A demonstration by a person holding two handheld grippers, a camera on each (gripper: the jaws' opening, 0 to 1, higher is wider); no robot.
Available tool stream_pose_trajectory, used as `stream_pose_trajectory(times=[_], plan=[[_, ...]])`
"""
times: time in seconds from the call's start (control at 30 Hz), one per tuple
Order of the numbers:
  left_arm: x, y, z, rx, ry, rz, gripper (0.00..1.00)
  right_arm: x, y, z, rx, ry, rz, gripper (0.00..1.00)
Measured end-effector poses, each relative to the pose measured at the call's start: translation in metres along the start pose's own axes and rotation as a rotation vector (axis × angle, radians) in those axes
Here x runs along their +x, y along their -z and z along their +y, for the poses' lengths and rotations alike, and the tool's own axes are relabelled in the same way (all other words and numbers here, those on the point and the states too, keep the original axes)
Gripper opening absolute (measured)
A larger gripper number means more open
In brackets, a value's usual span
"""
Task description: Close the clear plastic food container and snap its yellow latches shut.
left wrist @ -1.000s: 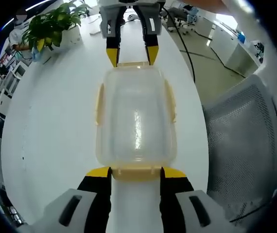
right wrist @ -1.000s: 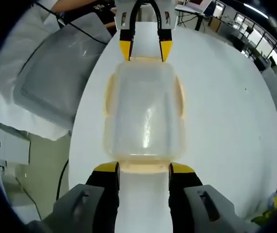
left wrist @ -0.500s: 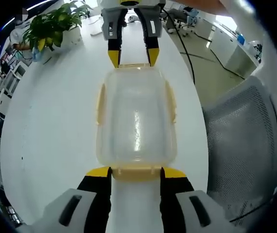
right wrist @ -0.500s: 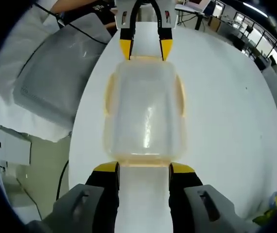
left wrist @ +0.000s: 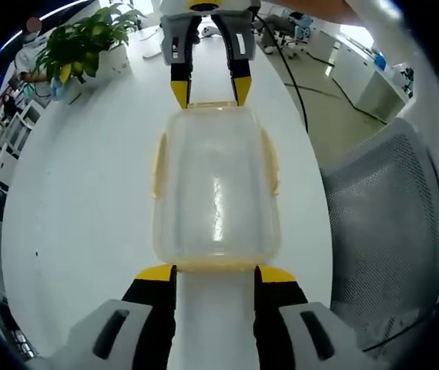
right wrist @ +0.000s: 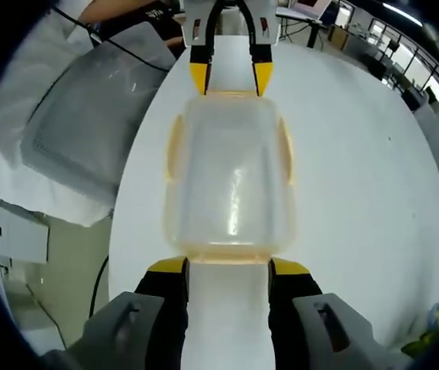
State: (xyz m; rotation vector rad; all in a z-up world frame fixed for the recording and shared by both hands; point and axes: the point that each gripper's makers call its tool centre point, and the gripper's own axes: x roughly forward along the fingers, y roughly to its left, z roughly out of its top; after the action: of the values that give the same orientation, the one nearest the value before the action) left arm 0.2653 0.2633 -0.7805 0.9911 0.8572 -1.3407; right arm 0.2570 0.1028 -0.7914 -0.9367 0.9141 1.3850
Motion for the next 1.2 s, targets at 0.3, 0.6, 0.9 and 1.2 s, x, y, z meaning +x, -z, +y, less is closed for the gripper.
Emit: stream_pose_trajectory(times=[0.3,0.6,0.9,1.2], plan=[[0.001,0.005,0.001,-0.007,-0.006,-0.001,0.41,-0.002,0.008,-0.005,0.021,0.022,0.015,0.38],[-0.008,0.035,0.007,-0.270,-0.012,0.052,0.51,-0.006,0.021,-0.002,0.097,0.026,0.031,0.46],[-0.022,0.064,0.002,-0.736,0.029,0.122,0.51,-0.019,0.046,-0.021,0.292,0.138,0.096,0.43],[-0.022,0.026,-0.014,-1.128,0.197,-0.024,0.45,-0.023,0.047,-0.013,0.572,0.102,0.079,0.35]])
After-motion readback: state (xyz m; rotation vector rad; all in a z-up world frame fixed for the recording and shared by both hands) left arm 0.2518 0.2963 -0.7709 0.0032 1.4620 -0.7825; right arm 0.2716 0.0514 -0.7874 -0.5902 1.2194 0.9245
